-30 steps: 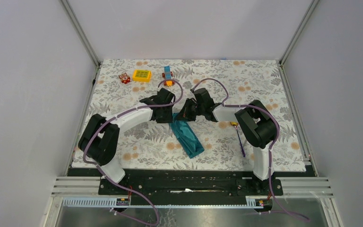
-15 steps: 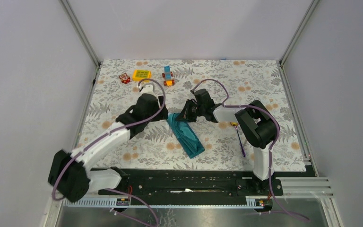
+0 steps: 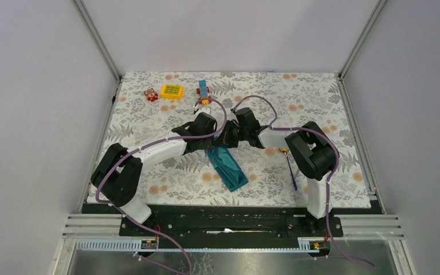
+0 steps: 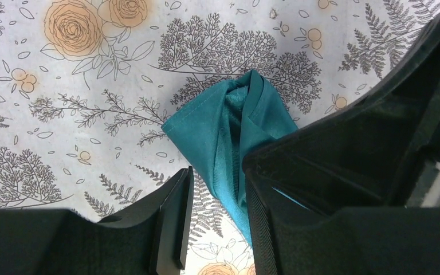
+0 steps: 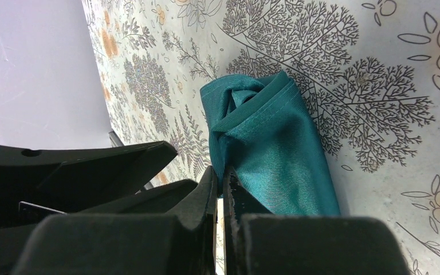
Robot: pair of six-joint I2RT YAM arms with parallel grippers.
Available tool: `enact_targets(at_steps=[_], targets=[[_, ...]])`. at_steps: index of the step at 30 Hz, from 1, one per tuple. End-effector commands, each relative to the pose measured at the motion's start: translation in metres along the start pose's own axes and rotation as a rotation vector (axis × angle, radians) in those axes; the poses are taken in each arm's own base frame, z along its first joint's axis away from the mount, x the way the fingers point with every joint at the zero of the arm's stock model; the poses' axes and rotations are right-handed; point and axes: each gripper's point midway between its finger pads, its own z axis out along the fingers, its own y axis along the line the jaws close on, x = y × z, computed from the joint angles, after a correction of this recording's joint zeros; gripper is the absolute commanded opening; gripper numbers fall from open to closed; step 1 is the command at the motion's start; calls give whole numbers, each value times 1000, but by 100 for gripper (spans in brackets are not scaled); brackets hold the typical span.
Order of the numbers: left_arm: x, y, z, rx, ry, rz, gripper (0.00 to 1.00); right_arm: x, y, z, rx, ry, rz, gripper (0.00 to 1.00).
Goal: Fold the napkin into a case and place the utensils inside
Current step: Stuff the top corner of the smaller-rectangle-folded napkin at the center of the board.
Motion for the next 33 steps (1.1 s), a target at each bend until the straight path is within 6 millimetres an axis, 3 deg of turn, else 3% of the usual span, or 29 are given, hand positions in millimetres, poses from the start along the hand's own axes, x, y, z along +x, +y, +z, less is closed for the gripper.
enact_targets(at_steps=[1,15,30,33], targets=[[-14,-6,7,-19,-34,9,41,-4,22,-10,-41,-25,-46,0],[-12,-4,21,-56,-8,48,23,-5,24,-9,-45,-22,-42,0],[-8,-1,29,-88,14,77,16,-5,24,-7,-46,-16,-40,0],[-12,-2,25,-83,-2,72,6,-5,24,-7,-47,-13,-39,0]])
